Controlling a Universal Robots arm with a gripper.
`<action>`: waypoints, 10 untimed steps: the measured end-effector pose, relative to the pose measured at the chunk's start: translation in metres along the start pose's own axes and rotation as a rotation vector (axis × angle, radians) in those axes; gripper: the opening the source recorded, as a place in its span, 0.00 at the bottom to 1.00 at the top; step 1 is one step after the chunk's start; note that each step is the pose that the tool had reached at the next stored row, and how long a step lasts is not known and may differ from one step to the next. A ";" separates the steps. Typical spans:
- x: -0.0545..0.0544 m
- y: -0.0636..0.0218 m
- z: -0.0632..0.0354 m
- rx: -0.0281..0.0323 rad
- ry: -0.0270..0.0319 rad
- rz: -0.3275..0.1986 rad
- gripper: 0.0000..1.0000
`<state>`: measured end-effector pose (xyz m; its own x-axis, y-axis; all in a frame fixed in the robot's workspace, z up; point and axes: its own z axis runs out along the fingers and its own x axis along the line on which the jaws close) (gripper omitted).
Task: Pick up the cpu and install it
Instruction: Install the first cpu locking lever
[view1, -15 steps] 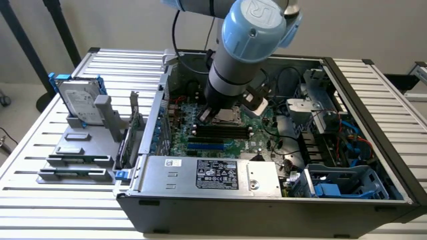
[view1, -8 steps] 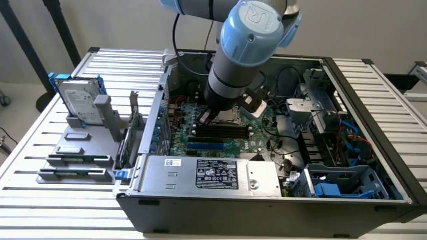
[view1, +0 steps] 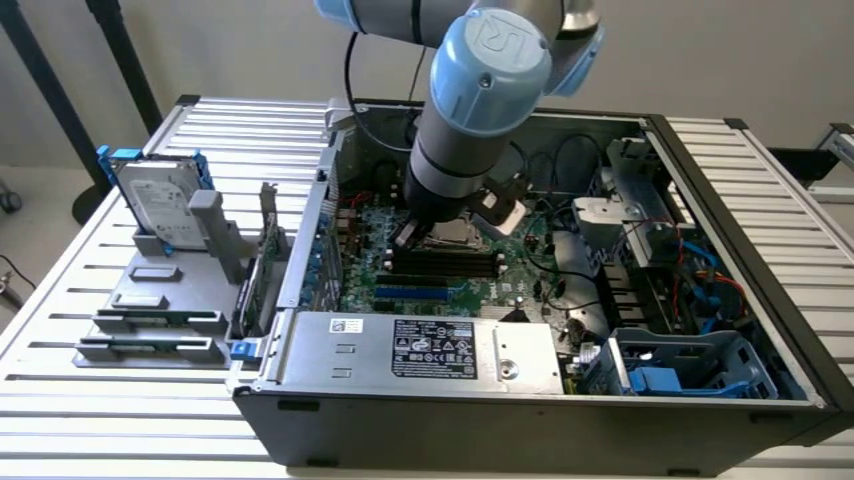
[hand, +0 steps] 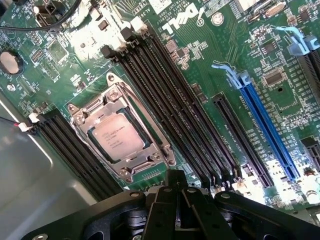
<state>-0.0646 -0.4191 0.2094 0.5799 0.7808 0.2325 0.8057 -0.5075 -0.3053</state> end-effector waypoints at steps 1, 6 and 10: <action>0.000 -0.0002 0.0009 -0.0015 0.0006 -0.001 0.11; 0.002 -0.0004 0.0056 -0.0135 -0.0003 -0.003 0.11; 0.001 0.0004 0.0088 -0.0258 -0.0021 -0.006 0.11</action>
<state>-0.0647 -0.4153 0.2014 0.5750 0.7845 0.2323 0.8120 -0.5122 -0.2800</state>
